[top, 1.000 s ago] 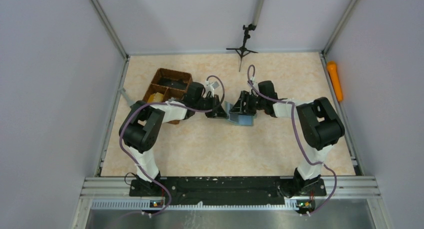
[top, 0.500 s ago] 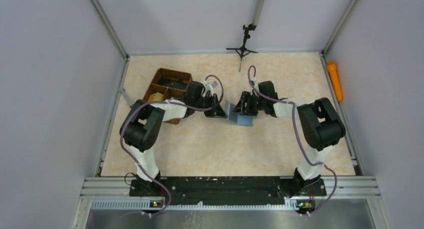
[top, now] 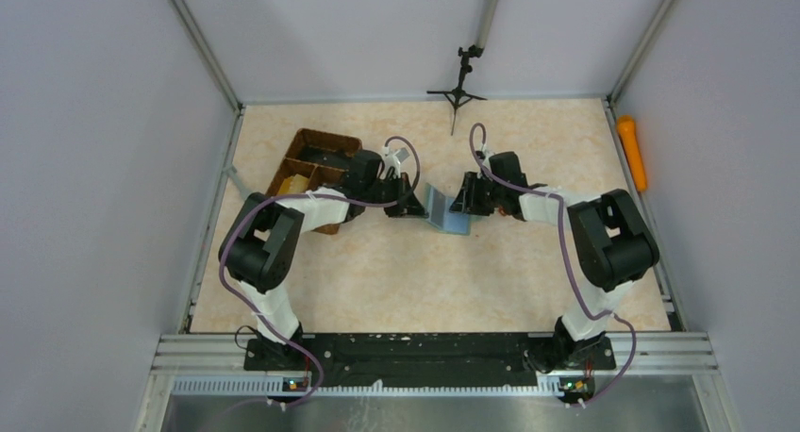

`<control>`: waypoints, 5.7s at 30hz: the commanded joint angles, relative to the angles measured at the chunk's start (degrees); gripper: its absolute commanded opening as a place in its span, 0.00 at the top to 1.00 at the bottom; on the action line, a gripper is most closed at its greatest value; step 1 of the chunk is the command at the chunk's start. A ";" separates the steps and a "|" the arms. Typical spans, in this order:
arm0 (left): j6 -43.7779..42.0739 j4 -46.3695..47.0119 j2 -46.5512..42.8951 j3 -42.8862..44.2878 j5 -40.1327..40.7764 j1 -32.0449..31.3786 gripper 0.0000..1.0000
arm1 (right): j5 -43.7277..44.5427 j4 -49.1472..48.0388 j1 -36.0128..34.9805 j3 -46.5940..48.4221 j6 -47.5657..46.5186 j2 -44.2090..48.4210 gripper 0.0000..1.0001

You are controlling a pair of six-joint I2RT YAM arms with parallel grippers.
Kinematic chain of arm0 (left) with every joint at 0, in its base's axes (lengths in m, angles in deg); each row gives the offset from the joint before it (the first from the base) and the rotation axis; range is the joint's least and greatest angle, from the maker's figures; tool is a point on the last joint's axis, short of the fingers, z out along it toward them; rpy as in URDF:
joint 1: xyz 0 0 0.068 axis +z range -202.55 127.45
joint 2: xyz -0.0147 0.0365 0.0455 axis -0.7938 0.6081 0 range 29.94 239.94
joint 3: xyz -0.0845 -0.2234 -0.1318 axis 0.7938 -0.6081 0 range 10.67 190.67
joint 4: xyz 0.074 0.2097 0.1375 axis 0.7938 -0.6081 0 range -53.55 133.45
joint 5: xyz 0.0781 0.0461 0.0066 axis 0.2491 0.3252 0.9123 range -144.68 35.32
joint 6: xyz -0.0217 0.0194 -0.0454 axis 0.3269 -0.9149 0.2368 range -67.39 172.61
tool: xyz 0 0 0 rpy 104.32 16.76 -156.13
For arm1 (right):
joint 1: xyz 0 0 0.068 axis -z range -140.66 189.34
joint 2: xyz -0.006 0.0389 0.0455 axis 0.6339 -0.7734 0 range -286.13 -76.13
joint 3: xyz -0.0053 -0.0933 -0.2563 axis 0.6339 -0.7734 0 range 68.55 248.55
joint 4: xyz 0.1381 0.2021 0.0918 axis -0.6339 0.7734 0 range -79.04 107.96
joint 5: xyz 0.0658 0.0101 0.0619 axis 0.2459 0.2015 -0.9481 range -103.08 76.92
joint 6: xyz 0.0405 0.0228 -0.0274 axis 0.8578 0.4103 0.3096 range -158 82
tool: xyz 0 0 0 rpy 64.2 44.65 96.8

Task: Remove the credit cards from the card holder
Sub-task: Remove the credit card from the card holder.

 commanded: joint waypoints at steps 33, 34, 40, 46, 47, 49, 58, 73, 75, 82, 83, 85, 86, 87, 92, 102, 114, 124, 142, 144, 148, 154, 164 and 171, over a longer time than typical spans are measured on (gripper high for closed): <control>-4.46 -10.19 5.05 7.32 6.09 -1.03 0.76 | -0.48 4.23 -4.22 6.26 -2.84 -6.14 0.86; -5.05 -11.23 5.46 7.71 6.88 -1.25 0.75 | -0.66 4.13 -4.30 6.28 -2.91 -6.14 0.86; -6.68 -14.37 7.80 10.64 9.25 -2.83 0.55 | -2.31 3.34 -5.27 6.23 -3.26 -5.91 0.83; -8.35 -18.33 9.82 13.54 13.34 -4.45 0.69 | -0.23 3.96 -5.38 6.12 -3.50 -5.07 0.82; -8.62 -18.96 9.72 13.80 14.21 -4.62 0.74 | 0.36 4.27 -5.38 6.16 -3.64 -4.87 0.81; -9.00 -19.77 9.11 13.62 16.30 -4.79 0.85 | 2.25 4.94 -5.33 6.08 -3.85 -3.96 0.79; -10.70 -20.10 3.34 10.97 24.81 -6.00 0.94 | 4.57 -4.10 -5.29 -1.39 -3.03 6.52 0.38; -7.87 -12.35 -2.43 5.34 19.95 -4.70 1.00 | 1.58 -12.36 2.90 -9.03 4.69 11.52 0.05; -4.84 -5.89 -4.25 1.83 14.83 -2.70 1.00 | 0.24 -14.45 3.63 -10.13 5.48 12.03 0.04; 1.53 8.90 -8.20 -5.67 5.01 -0.01 1.00 | -4.84 -20.53 3.68 -12.07 6.75 12.43 0.03; 2.12 10.38 -8.82 -6.39 4.68 0.12 1.00 | -5.73 -22.14 3.68 -12.80 7.29 12.72 0.03; 3.20 12.91 -10.01 -7.91 4.07 0.61 1.00 | -7.86 -26.78 3.70 -14.52 8.46 13.44 0.03; 3.60 14.04 -10.85 -8.73 4.19 0.83 1.00 | -8.95 -29.15 3.68 -15.43 9.08 13.84 0.03; 3.75 15.02 -11.88 -9.97 4.76 0.95 1.00 | -9.71 -31.59 3.69 -16.38 9.62 14.44 0.03; 3.73 18.46 -17.53 -13.61 6.19 0.97 1.00 | -10.95 -38.86 3.74 -18.82 13.34 15.20 0.02; 5.29 27.22 -23.17 -18.47 3.82 0.97 1.00 | -8.42 -58.05 2.56 -27.83 18.96 21.89 0.02; 8.88 38.39 -23.66 -21.08 -2.49 1.01 0.99 | -12.57 -62.55 0.80 -27.36 19.96 22.19 0.22; 8.20 36.38 -23.05 -20.41 -1.65 0.99 0.99 | -13.18 -67.63 0.85 -28.82 22.00 22.61 0.60; 1.07 15.03 -23.16 -15.37 12.05 0.97 0.56 | -14.00 -61.09 1.98 -25.84 21.11 19.46 1.00; 0.11 10.81 -23.05 -14.15 16.03 0.97 0.52 | -12.67 -57.31 1.93 -24.95 19.80 19.23 1.00; -1.09 6.62 -22.73 -12.77 19.10 0.97 0.50 | -11.55 -52.97 1.97 -23.39 18.56 17.89 1.00; -1.60 4.96 -26.34 -14.42 25.35 1.01 0.55 | -12.37 -50.35 2.16 -21.30 19.49 13.78 1.00; 5.26 17.30 -13.28 -11.03 2.19 0.79 0.70 | -18.22 -58.11 2.69 -19.58 27.11 4.86 1.00; 8.65 17.03 -5.74 -7.36 -2.15 0.85 0.61 | -19.43 -61.86 3.00 -19.94 29.98 2.99 1.00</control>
